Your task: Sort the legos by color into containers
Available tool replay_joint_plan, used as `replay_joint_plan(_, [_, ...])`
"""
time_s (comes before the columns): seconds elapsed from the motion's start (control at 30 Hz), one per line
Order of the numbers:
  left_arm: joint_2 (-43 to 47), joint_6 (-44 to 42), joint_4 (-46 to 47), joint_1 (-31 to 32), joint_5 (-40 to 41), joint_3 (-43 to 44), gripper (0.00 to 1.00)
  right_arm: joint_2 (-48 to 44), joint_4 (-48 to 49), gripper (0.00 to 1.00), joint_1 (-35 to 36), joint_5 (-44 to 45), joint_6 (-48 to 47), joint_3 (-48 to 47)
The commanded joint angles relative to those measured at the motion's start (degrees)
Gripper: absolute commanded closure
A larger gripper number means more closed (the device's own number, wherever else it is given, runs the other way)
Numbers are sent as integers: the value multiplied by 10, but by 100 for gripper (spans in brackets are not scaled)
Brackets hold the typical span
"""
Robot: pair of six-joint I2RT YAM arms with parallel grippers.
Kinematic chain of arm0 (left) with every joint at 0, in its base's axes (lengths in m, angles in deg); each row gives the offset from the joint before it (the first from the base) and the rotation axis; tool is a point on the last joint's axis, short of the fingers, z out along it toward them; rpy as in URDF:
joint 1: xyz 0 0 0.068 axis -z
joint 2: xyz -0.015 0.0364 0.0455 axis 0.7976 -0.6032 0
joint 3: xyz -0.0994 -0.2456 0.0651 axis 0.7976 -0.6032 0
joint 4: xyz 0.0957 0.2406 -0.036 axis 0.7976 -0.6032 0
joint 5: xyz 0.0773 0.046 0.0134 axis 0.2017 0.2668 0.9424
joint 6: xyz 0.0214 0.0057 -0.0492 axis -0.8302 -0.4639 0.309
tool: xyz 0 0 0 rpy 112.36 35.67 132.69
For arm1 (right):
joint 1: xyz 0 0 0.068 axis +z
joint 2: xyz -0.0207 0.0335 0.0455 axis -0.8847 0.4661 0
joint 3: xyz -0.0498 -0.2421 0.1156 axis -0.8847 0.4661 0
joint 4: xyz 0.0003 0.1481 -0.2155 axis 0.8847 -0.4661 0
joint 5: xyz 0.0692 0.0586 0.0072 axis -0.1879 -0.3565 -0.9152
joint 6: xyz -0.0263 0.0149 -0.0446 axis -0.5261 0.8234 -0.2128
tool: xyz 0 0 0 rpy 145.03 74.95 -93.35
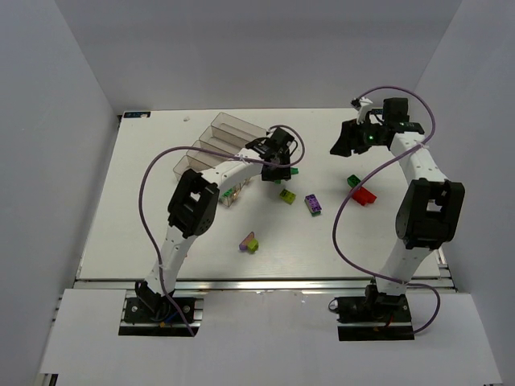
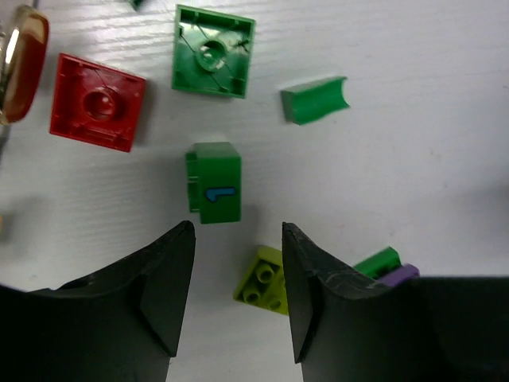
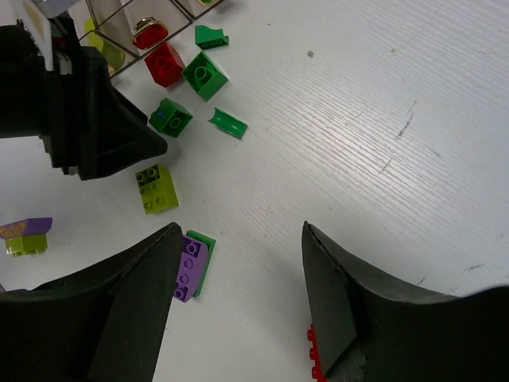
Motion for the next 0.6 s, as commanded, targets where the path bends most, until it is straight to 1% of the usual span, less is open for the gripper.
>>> replay_joint_plan(0.0, [-2,-13,-45,1,52,50,42,-22,-1,33,-4,-20,-7,-11])
replay_joint_plan(0.17, [-31,-22,-62,2,70,88,41,-23,2,34,-6,-23,-1,-9])
replay_joint_plan(0.37, [-35,-32,-47,2,76,78,41,-23,4,34,-7,-23,-1,-3])
replay_joint_plan(0.57, [-69,-37,-50,3,73,109,44,-21,4,34,-8,-23,0,-9])
